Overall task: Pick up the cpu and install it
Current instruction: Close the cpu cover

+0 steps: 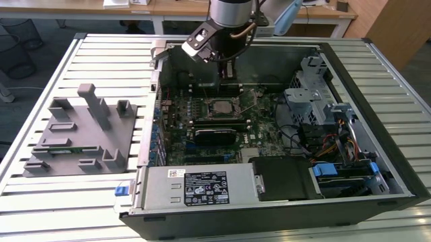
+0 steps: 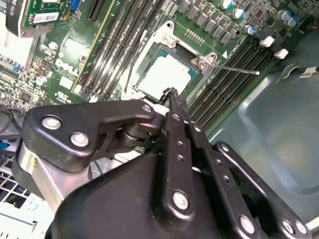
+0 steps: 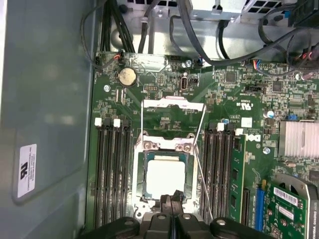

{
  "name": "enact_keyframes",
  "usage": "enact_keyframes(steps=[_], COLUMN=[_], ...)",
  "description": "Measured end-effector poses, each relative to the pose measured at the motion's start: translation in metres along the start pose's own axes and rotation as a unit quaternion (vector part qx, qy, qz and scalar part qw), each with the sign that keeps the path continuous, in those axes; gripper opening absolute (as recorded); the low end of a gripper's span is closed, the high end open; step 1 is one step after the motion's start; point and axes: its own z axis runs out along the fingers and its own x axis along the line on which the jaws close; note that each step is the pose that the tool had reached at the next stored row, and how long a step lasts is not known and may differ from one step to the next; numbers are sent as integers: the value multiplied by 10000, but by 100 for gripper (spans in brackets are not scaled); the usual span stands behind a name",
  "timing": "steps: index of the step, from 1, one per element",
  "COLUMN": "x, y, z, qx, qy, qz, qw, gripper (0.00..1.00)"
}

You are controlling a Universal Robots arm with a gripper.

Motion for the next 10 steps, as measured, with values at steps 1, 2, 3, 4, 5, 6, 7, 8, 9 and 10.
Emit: enact_keyframes(steps=[1, 2, 3, 4, 5, 6, 7, 8, 9, 10], x=[-10, -19, -33, -48, -59, -65, -68, -68, -69, -70], y=[-1, -2, -3, -4, -4, -4, -4, -1, 15, 31], z=[0, 0, 0, 1, 1, 2, 2, 2, 2, 3], qx=[0, 0, 1, 1, 0, 0, 0, 0, 1, 0], qy=[0, -1, -1, -1, 0, 0, 0, 0, -1, -1], qz=[0, 0, 0, 0, 0, 0, 0, 0, -2, -7], qw=[10000, 10000, 10000, 10000, 10000, 10000, 10000, 10000, 10000, 10000], gripper=[11, 11, 11, 11, 11, 11, 11, 11, 11, 11])
